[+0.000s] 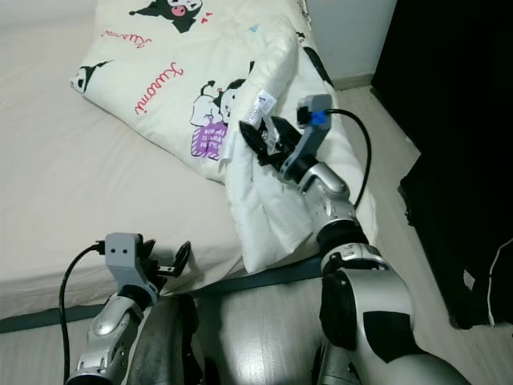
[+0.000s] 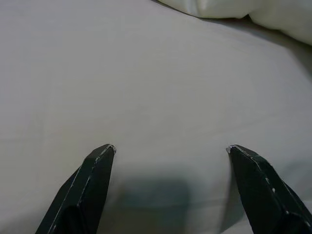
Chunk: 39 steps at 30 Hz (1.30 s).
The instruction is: Clean up the room
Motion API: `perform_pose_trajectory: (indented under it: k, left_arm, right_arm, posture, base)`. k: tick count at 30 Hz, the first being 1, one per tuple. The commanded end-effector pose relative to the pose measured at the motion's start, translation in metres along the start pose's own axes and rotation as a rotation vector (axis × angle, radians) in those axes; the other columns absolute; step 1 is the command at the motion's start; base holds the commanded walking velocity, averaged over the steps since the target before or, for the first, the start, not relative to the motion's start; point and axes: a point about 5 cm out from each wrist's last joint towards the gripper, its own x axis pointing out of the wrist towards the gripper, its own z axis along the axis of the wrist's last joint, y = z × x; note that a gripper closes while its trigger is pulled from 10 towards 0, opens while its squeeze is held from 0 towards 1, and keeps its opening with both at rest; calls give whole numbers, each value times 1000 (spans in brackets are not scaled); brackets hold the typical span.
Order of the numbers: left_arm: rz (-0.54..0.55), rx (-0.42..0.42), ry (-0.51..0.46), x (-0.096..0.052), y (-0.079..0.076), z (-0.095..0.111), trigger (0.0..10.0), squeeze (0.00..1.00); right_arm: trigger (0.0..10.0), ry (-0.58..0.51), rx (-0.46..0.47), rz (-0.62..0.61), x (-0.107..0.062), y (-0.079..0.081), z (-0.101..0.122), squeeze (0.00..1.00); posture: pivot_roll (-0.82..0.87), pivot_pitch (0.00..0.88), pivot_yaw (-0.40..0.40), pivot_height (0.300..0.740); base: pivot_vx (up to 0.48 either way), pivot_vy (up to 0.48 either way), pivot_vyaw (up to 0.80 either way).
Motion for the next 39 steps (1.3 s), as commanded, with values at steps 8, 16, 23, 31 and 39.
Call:
perform_pose_trajectory:
  k: [8,16,23,31,39]
  left_arm:
    - [-20,-2,93,-10,-4,-17,10000,0]
    - [-28,-8,102,-7,-9,-19,10000,0]
    - [-32,-14,99,-2,-13,-19,10000,0]
    - [-28,-15,89,4,-13,-15,10000,0]
    - [-21,-21,77,13,-14,-12,10000,0]
  right_arm:
    - [5647,108,-24,24,15,30,-25,0]
    - [0,152,-67,34,11,31,-33,0]
    - [0,184,-101,13,8,31,-40,0]
    - [0,218,-82,364,7,80,-65,0]
    - [0,471,-103,785,-34,124,-120,0]
  posture:
    - [97,358,48,431]
    - [70,338,34,431]
    - [59,323,23,431]
    - [45,302,11,431]
    - [30,282,3,431]
  base:
    - [0,0,0]
    - [0,0,0]
    - [0,0,0]
    - [0,0,0]
    - [0,0,0]
